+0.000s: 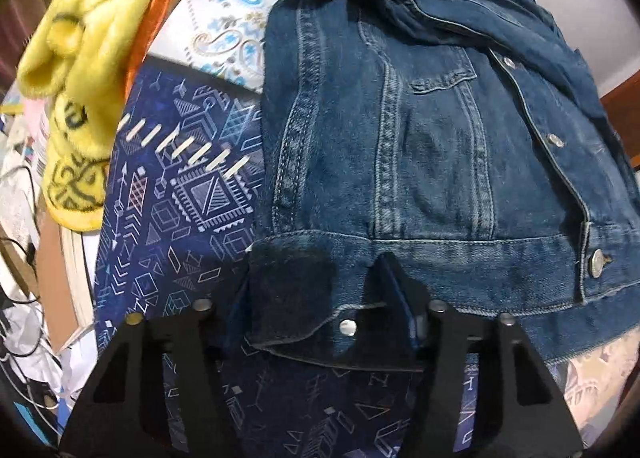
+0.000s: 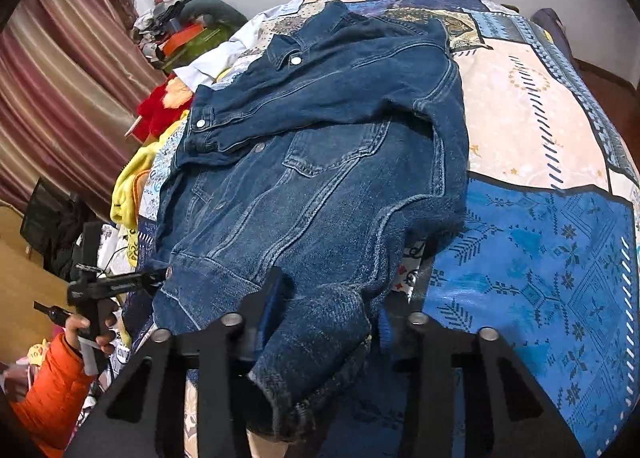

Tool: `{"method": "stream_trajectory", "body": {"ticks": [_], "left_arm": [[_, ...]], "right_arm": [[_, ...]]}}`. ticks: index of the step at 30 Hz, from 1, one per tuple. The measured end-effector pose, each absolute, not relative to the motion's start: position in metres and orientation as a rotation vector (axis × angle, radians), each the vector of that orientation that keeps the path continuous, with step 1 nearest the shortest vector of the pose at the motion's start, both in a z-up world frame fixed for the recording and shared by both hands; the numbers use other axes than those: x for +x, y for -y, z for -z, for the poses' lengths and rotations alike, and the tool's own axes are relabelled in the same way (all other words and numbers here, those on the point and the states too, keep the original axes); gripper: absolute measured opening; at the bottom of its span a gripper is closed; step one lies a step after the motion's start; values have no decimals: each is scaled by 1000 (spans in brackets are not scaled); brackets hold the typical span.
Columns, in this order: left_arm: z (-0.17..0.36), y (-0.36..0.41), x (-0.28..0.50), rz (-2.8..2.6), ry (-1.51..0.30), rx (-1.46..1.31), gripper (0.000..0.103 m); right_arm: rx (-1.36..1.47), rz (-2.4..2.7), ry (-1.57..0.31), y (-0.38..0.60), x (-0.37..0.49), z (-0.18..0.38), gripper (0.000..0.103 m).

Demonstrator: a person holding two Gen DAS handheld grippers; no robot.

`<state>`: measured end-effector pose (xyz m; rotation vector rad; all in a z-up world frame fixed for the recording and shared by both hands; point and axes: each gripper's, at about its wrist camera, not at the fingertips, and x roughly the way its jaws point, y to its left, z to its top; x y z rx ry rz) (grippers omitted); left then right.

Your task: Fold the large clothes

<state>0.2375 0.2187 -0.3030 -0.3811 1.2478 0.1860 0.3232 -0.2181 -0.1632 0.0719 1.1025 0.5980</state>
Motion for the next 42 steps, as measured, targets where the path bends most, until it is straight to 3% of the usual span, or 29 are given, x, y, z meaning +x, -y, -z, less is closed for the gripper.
{"method": "stream_trajectory", "body": {"ticks": [2, 8, 18, 23, 31, 42], "left_arm": [[289, -210, 238, -201, -1233, -315, 20], [225, -205, 245, -161, -1096, -321, 16], [106, -223, 291, -18, -822, -392, 13], [77, -248, 316, -47, -720, -447, 12], [94, -262, 423, -226, -782, -304, 12], [189, -288, 515, -300, -946, -282, 15]], "right_arm": [[59, -607, -1100, 215, 326, 159, 25], [74, -642, -1012, 209, 338, 133, 17], [106, -582, -819, 211, 398, 68, 14], [218, -513, -758, 230, 447, 47, 14], [266, -388, -782, 205, 539, 69, 14], [241, -433, -968, 191, 630, 147, 15]]}}
